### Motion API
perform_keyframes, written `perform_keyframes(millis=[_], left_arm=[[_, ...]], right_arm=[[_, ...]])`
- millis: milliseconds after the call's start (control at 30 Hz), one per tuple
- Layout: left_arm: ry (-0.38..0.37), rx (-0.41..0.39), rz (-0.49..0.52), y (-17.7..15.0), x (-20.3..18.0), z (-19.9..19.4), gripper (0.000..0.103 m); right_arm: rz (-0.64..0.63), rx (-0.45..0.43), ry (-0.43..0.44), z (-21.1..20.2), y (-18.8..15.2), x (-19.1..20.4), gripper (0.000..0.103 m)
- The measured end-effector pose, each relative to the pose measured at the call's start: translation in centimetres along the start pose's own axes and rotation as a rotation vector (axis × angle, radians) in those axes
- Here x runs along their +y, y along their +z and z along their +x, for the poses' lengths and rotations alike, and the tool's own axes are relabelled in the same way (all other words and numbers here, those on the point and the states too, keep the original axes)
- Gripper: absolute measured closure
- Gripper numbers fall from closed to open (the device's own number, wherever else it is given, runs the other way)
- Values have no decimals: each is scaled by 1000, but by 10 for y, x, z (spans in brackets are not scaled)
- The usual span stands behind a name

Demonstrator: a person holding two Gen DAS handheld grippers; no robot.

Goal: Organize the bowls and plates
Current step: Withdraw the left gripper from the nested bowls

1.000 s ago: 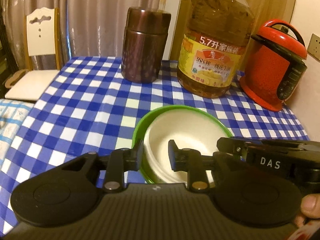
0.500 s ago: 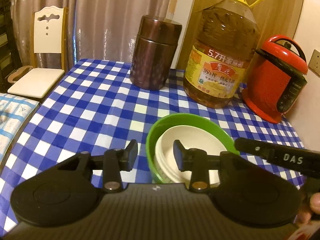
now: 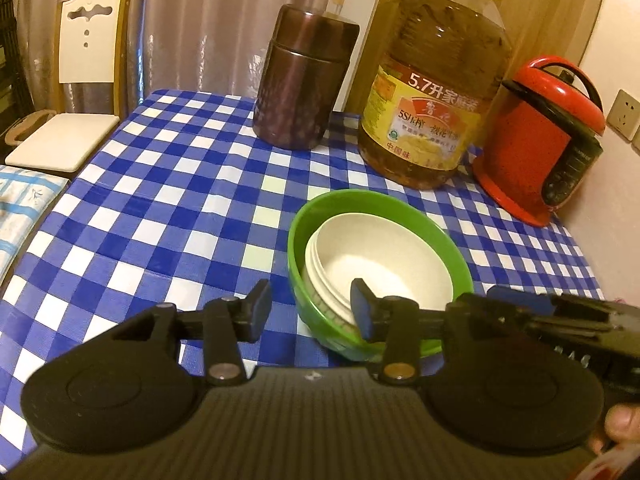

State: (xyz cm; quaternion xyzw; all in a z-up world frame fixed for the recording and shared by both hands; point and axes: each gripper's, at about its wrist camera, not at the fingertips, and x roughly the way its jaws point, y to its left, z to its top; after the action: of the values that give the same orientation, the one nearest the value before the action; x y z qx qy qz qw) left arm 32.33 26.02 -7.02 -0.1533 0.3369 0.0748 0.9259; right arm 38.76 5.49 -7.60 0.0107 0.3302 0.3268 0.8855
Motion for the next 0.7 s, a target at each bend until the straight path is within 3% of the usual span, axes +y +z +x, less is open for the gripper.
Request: perform_keyframes(millis=[500, 700], left_arm=[[17, 26, 66, -1, -10, 6, 63], [19, 10, 38, -2, -7, 4, 63]], right_arm=[[-28, -4, 2, 6, -5, 5, 56], [-3, -9, 10, 6, -8, 2, 56]])
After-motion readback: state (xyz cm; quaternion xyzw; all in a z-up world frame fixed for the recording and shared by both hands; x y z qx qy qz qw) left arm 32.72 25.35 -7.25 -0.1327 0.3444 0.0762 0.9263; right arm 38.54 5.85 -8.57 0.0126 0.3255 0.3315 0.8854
